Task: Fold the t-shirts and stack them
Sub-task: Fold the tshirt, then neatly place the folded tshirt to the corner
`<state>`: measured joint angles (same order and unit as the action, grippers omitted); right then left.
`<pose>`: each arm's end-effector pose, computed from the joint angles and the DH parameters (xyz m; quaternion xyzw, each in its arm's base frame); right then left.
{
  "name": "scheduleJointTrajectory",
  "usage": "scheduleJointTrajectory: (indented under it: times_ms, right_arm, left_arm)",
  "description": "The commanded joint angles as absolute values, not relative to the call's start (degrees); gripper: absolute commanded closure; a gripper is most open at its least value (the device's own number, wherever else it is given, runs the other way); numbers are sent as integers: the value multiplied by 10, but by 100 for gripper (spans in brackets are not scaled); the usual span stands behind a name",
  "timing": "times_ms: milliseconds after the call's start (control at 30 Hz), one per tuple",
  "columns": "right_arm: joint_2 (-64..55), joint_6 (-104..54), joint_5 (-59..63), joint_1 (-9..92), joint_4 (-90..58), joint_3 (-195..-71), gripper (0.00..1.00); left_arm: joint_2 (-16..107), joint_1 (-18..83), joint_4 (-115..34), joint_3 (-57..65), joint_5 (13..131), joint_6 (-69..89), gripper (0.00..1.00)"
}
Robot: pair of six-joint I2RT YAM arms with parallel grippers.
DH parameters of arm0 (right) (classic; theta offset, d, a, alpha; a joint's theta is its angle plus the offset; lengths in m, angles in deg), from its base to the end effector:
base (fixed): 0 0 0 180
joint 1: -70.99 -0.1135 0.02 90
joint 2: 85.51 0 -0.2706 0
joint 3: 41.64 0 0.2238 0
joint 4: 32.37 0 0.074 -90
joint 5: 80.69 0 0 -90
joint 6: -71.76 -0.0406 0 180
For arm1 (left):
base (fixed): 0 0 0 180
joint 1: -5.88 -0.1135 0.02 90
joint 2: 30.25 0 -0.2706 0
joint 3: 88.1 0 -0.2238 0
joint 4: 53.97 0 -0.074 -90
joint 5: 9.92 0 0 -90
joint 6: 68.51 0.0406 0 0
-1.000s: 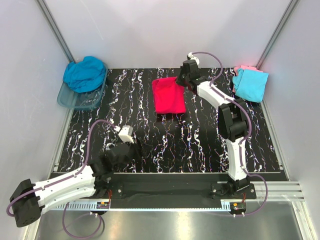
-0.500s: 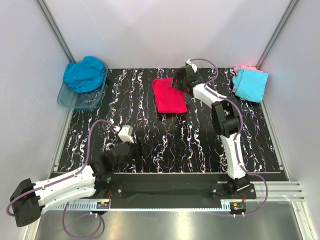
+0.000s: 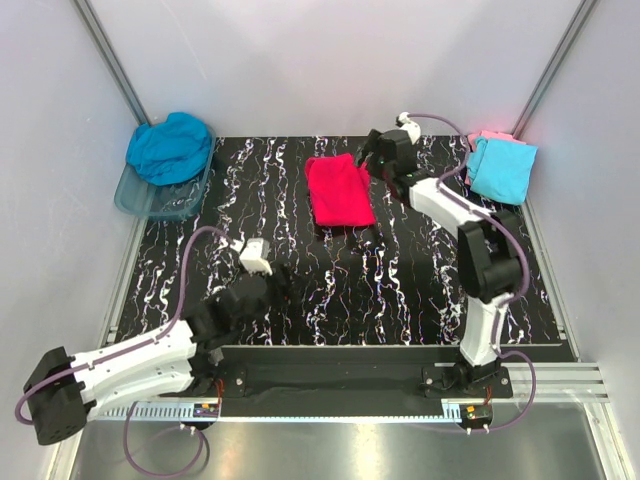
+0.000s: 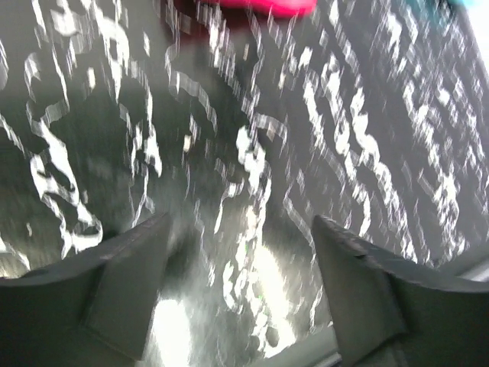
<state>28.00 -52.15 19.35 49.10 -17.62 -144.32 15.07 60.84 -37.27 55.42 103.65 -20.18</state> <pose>0.4207 0.1614 0.2704 0.1346 0.8333 0.1830 0.5039 0.1001 -0.1145 0.2236 -0.0124 0.8351 -0.2750 0.4762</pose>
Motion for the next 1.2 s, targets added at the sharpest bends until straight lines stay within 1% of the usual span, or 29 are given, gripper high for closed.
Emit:
scheduleJointTrajectory:
  times_ms: [0,33,67,100,167,200,333,367,400,433,467,533,567,633,667,700,800,967,1100,1133,1167]
  right_arm:
    - [200,-563,202,494,-231,-1351,17]
    - [186,-571,196,494,-247,-1326,17]
    - [174,-579,192,494,-257,-1302,17]
    - [149,-587,191,493,-272,-1258,18]
    - [125,-593,192,494,-284,-1217,18]
    - [102,-595,196,494,-289,-1187,18]
    - [61,-600,189,494,-299,-1124,18]
    - [55,-603,186,493,-304,-1112,18]
    - [41,-606,182,493,-312,-1088,18]
    - [37,-608,180,494,-314,-1078,18]
    - [32,-610,177,493,-318,-1067,18]
    - [17,-631,169,493,-333,-1033,18]
    - [12,-639,165,493,-339,-1019,19]
    - [-5,-659,162,485,-368,-974,20]
    - [-9,-662,163,481,-376,-950,20]
    - [-14,-661,165,477,-382,-941,20]
    - [-19,-664,170,475,-403,-911,20]
    - [-30,-669,151,476,-407,-916,20]
    - [-39,-668,152,476,-409,-913,20]
    - [-36,-668,150,475,-410,-914,20]
    - [-34,-669,147,476,-412,-914,21]
  left_arm:
    - [183,576,-418,480,1096,-160,9]
    - [196,559,-438,454,1086,-155,4]
    - [209,539,-446,441,1055,-153,1]
    - [240,492,-455,425,1031,-153,1]
    - [279,444,-474,373,960,-159,1]
    - [321,408,-478,354,946,-159,1]
    - [441,355,-482,218,918,-153,1]
    - [496,349,-483,193,905,-144,2]
    - [526,338,-479,168,898,-138,3]
    - [556,332,-460,113,892,-132,3]
    - [616,327,-451,84,878,-125,4]
    - [673,308,-435,13,860,-122,6]
    - [724,303,-430,-9,848,-124,7]
    - [775,289,-409,-76,827,-125,11]
    - [819,286,-400,-98,814,-124,12]
    - [837,281,-391,-136,810,-123,14]
    - [897,277,-370,-182,804,-111,16]
    - [933,272,-364,-218,804,-100,19]
    - [952,268,-371,-238,783,-102,27]
    - [960,267,-371,-242,775,-106,32]
    - [965,267,-374,-252,772,-107,35]
